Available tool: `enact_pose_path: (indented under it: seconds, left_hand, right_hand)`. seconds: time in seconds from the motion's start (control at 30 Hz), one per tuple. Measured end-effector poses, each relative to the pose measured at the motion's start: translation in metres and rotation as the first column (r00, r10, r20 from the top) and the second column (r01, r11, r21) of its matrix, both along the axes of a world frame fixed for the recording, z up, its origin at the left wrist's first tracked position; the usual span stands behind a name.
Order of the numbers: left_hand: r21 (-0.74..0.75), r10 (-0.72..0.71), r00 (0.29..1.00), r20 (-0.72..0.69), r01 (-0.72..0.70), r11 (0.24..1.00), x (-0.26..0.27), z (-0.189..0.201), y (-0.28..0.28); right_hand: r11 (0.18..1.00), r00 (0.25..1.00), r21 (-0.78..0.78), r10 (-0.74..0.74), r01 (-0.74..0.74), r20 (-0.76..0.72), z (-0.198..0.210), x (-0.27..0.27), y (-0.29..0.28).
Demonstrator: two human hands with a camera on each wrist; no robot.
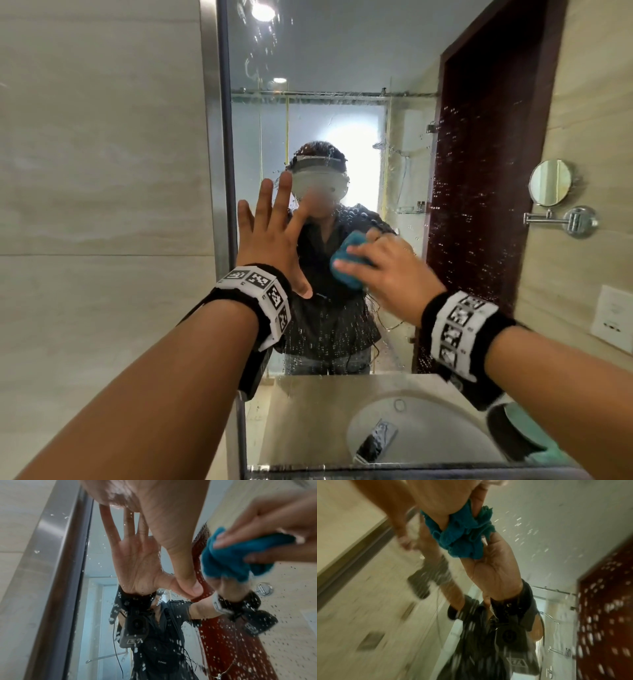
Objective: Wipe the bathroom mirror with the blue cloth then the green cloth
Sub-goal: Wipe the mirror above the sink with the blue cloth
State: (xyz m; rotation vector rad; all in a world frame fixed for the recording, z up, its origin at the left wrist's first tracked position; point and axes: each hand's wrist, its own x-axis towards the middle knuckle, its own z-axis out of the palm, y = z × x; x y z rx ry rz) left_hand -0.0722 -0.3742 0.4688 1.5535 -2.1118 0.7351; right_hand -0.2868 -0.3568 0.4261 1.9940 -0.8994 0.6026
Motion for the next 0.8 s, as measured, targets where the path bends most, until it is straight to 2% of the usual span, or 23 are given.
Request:
enact_pose_path:
  seconds: [0.03,0.1,0.17,0.2,0.27,0.3,0.37,0.43,0.5,0.57,0.63,0.7,0.8]
  left_hand:
    - [0.007,0.002,1.000,0.002,-0.002,1.000,0.000,0.000,0.001]
    - [0.016,0.006,1.000,0.005,-0.006,1.000,0.000,0.001,0.002]
    - [0.018,0.012,1.000,0.005,-0.012,1.000,0.000,0.000,0.003]
    - [0.017,0.013,1.000,0.003,-0.014,1.000,-0.001,0.000,0.003]
    - [0.018,0.014,1.000,0.002,-0.014,1.000,-0.001,0.000,0.005]
    - [0.019,0.017,1.000,0.001,-0.017,1.000,-0.001,0.000,0.005]
    - [0.024,0.026,1.000,0.001,-0.026,0.999,-0.002,0.000,0.006]
    - [0.038,0.028,1.000,-0.003,-0.028,0.999,-0.003,0.001,0.008]
    - [0.051,0.027,1.000,-0.009,-0.027,0.998,-0.004,0.000,0.010]
    - [0.050,0.029,0.999,-0.016,-0.028,0.998,-0.005,-0.001,0.011]
    - [0.049,0.030,0.999,-0.021,-0.029,0.998,-0.006,0.000,0.012]
    - [0.050,0.038,0.999,-0.018,-0.037,0.998,-0.007,0.000,0.013]
    - [0.054,0.041,0.999,-0.015,-0.040,0.998,-0.007,0.000,0.014]
  right_hand:
    - [1.000,0.987,0.000,0.012,-0.012,0.163,0.015,-0.003,0.005]
    - [0.995,0.900,-0.098,0.053,-0.011,0.433,0.048,-0.011,0.010]
    - [0.990,0.781,-0.137,0.056,0.039,0.622,0.073,-0.024,0.010]
    - [0.991,0.740,-0.122,0.041,0.056,0.671,0.078,-0.028,0.010]
    - [0.994,0.741,-0.095,0.024,0.054,0.671,0.071,-0.029,0.012]
    - [0.995,0.775,-0.087,0.019,0.047,0.632,0.060,-0.027,0.014]
    - [0.999,0.871,-0.028,-0.009,0.026,0.490,0.026,-0.024,0.016]
    - [0.998,0.958,0.042,-0.062,0.053,0.279,-0.013,-0.026,0.015]
    - [0.991,0.987,0.101,-0.105,0.093,0.120,-0.042,-0.031,0.013]
    - [0.987,0.992,0.138,-0.099,0.087,0.084,-0.047,-0.033,0.013]
    - [0.990,0.988,0.120,-0.094,0.079,0.121,-0.032,-0.034,0.013]
    - [0.995,0.954,0.064,-0.088,0.072,0.286,-0.005,-0.031,0.020]
    - [0.998,0.804,-0.002,-0.054,0.068,0.592,0.032,-0.034,0.025]
